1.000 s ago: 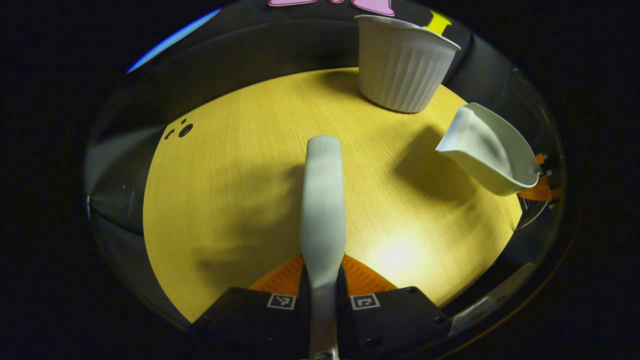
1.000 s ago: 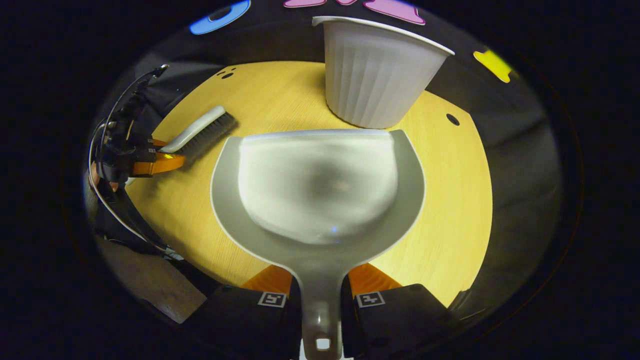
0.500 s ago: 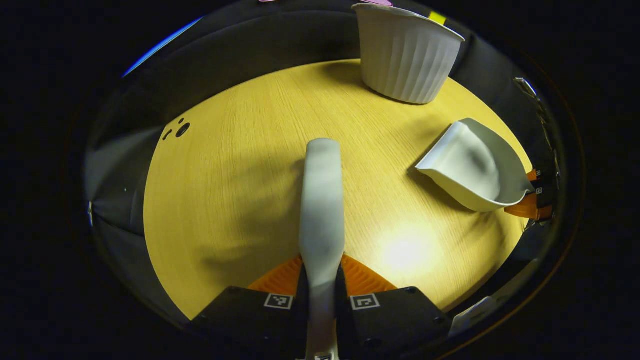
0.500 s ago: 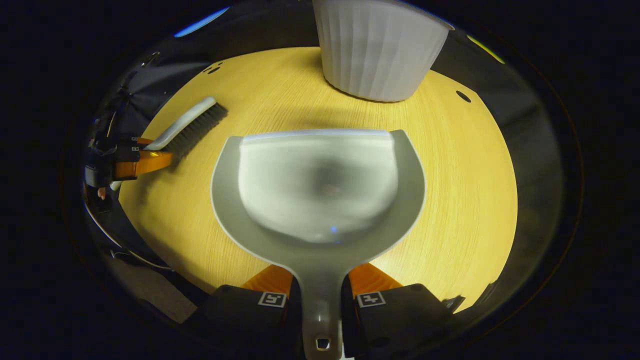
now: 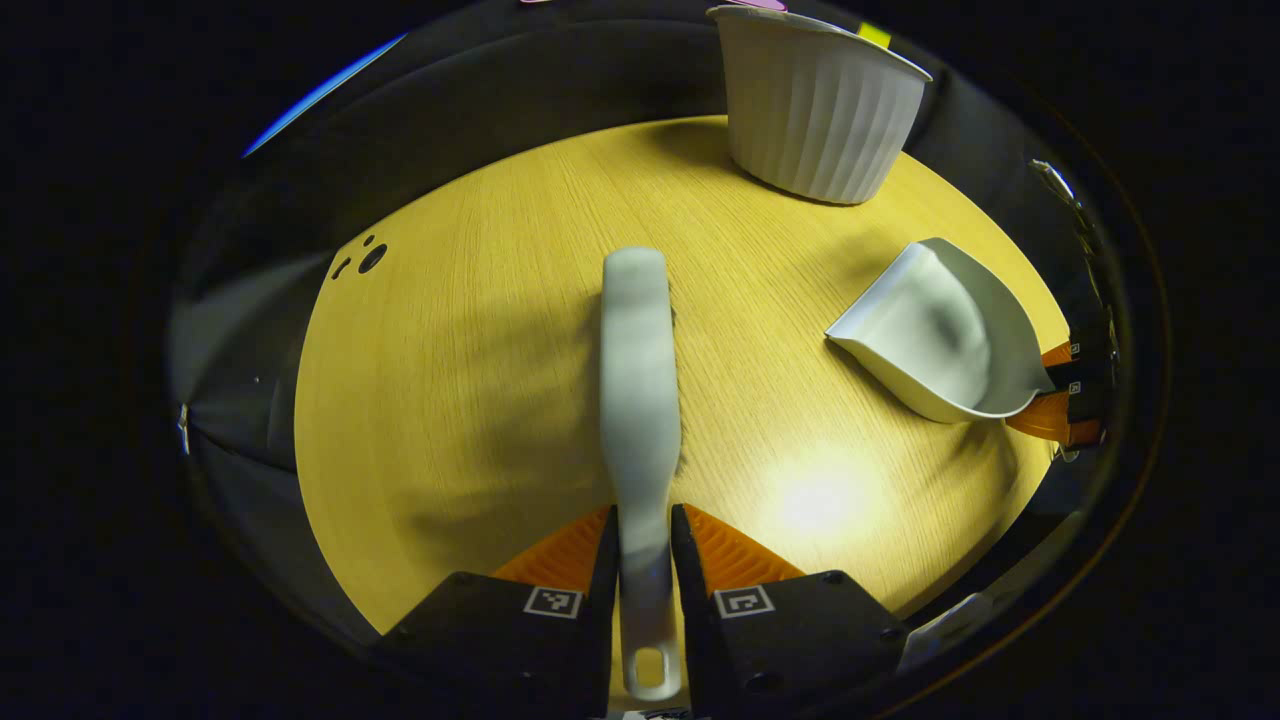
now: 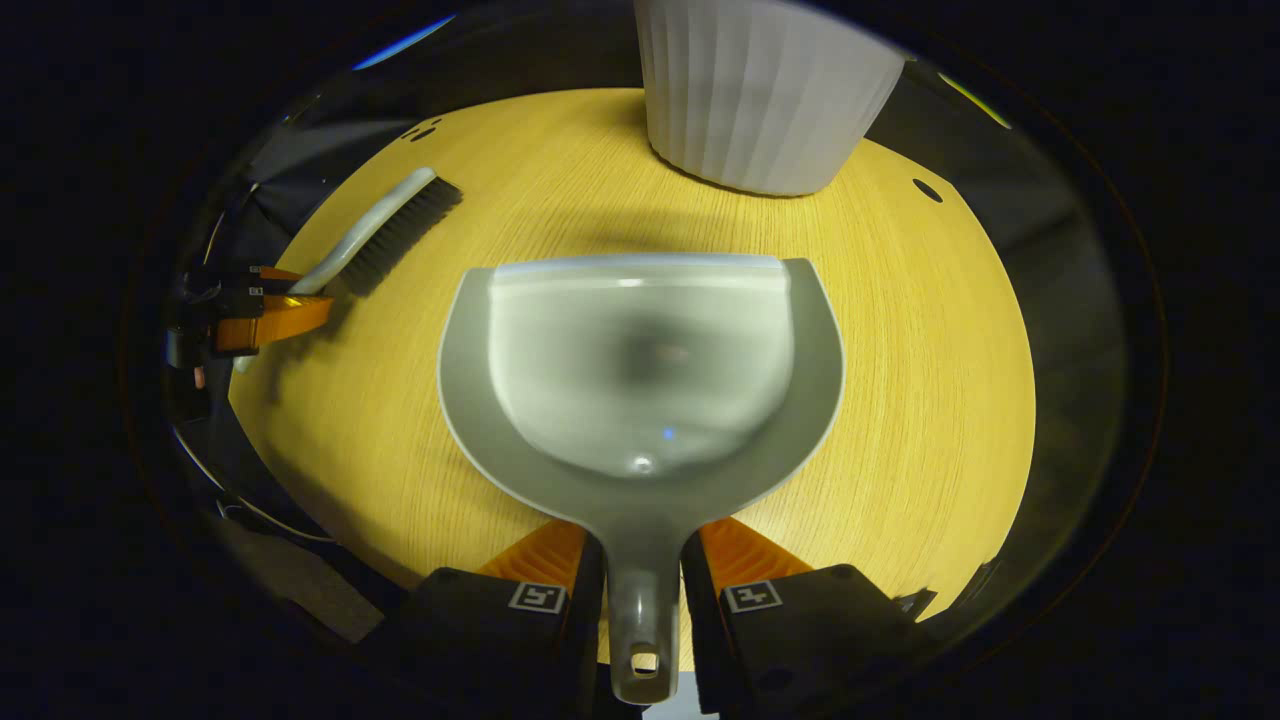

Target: Pick up the small broom and dustpan from the desktop, sweep the trash into the dustpan with the broom, and then empty the trash into the garbage bin.

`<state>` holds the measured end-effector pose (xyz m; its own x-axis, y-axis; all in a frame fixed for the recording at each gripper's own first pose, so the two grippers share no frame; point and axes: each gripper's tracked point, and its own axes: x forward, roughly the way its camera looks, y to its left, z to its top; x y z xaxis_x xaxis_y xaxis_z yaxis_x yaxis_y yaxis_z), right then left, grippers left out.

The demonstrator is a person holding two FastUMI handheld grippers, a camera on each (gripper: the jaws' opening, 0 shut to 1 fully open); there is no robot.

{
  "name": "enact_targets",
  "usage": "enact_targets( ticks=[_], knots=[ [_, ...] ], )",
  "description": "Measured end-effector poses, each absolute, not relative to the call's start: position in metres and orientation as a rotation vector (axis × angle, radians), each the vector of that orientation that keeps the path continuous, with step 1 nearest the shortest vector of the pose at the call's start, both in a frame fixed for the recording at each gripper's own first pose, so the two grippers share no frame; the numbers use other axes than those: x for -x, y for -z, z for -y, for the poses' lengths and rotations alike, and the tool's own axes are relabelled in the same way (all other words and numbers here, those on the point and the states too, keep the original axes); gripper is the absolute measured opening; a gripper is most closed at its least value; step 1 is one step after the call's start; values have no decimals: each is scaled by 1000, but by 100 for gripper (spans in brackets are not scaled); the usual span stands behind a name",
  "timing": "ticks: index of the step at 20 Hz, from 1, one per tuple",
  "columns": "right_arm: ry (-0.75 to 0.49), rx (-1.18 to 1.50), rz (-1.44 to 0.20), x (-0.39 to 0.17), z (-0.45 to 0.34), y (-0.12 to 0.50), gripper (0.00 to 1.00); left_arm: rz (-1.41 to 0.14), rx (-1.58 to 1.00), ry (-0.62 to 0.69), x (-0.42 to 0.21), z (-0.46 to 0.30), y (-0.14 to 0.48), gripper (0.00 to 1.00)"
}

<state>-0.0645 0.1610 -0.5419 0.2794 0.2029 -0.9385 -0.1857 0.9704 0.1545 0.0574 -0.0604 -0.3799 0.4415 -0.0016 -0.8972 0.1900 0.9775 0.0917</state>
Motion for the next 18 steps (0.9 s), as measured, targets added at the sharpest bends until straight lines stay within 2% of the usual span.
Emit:
enact_targets(
  ticks=[1,2,3,6,9,10,11,12,13,18],
  knots=[
    [-265,-20,-1260,66,-161,539,43,-1104,-187,117,-55,59,378,29],
    [-266,-23,-1256,67,-159,533,43,-1097,-184,116,-53,58,376,29],
    [-269,-27,-1240,68,-157,524,43,-1083,-186,113,-49,57,370,34],
    [-281,-33,-1199,71,-153,494,43,-1049,-182,119,-37,55,349,35],
    [-285,-74,-1071,64,-157,436,42,-954,-142,119,-32,57,307,35],
    [-276,-82,-1012,57,-159,418,41,-911,-129,117,-35,58,293,35],
    [-263,-91,-924,45,-160,393,48,-860,-118,110,-39,57,276,35],
    [-258,-98,-851,36,-163,373,34,-783,-102,98,-48,55,253,35],
    [-241,-107,-746,21,-163,346,41,-718,-87,96,-54,57,234,35],
    [-172,-84,-436,-10,-156,258,41,-371,-35,121,-72,70,141,33]
  ],
)
